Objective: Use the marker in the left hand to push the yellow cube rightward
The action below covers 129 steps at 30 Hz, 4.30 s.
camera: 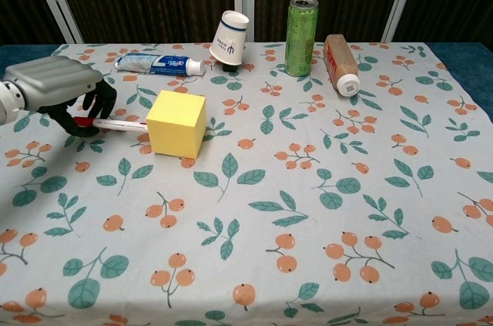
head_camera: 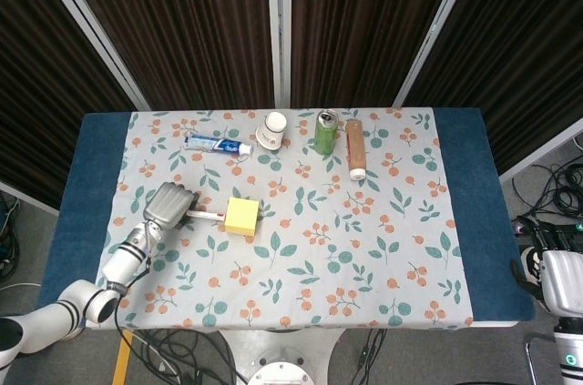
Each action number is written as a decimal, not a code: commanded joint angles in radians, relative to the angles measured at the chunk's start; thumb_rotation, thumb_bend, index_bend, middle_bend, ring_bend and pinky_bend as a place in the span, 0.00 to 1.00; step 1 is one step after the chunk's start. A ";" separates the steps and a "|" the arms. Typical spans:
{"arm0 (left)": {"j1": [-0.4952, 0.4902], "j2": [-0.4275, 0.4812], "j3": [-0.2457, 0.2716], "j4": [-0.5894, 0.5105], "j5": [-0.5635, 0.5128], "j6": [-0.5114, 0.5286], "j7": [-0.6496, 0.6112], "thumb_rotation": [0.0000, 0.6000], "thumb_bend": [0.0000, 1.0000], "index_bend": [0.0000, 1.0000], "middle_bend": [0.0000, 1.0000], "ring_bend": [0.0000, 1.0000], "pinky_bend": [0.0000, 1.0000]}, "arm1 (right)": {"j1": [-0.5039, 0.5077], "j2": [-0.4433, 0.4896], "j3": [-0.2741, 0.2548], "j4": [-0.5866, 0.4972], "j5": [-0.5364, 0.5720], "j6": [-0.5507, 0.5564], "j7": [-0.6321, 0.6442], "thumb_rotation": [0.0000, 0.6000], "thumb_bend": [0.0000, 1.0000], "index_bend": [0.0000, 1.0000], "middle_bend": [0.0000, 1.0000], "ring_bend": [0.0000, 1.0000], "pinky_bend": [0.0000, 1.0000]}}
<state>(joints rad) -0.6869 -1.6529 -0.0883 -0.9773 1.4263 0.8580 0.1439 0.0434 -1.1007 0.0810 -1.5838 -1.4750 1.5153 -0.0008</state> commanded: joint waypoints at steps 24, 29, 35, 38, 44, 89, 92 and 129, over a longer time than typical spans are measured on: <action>-0.065 0.004 -0.046 -0.149 -0.202 -0.063 0.257 1.00 0.44 0.68 0.69 0.51 0.56 | 0.003 -0.001 0.000 0.022 -0.006 -0.009 0.026 1.00 0.25 0.16 0.31 0.18 0.29; -0.052 0.025 -0.033 -0.189 -0.226 -0.049 0.284 1.00 0.44 0.68 0.69 0.51 0.56 | 0.001 -0.006 0.000 0.032 -0.007 -0.004 0.037 1.00 0.25 0.16 0.31 0.18 0.29; -0.084 -0.001 -0.047 -0.202 -0.257 -0.068 0.313 1.00 0.44 0.68 0.69 0.51 0.56 | -0.003 -0.002 -0.001 0.034 -0.007 -0.001 0.041 1.00 0.25 0.16 0.31 0.18 0.29; -0.109 -0.022 -0.057 -0.192 -0.280 -0.087 0.331 1.00 0.44 0.68 0.69 0.51 0.56 | -0.003 0.000 -0.001 0.034 -0.004 -0.002 0.040 1.00 0.25 0.16 0.31 0.18 0.29; -0.151 -0.062 -0.079 -0.180 -0.326 -0.108 0.358 1.00 0.44 0.68 0.69 0.51 0.56 | -0.001 0.002 0.001 0.033 -0.002 -0.006 0.040 1.00 0.25 0.16 0.31 0.18 0.29; -0.092 0.059 -0.016 -0.284 -0.376 0.089 0.314 1.00 0.44 0.67 0.68 0.51 0.56 | -0.007 0.003 0.003 0.046 -0.011 0.006 0.066 1.00 0.25 0.16 0.31 0.18 0.29; -0.045 0.094 0.016 -0.306 -0.374 0.103 0.294 1.00 0.43 0.66 0.67 0.51 0.56 | -0.005 0.000 0.002 0.048 -0.013 0.003 0.067 1.00 0.25 0.16 0.31 0.18 0.29; 0.472 0.352 0.070 -0.471 -0.200 0.693 0.005 1.00 0.13 0.29 0.28 0.21 0.30 | 0.019 0.013 0.000 0.027 -0.013 -0.043 0.136 1.00 0.25 0.13 0.22 0.12 0.22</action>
<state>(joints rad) -0.2452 -1.3175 -0.0407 -1.4245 1.1877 1.5111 0.1692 0.0628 -1.0869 0.0818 -1.5537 -1.4862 1.4712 0.1368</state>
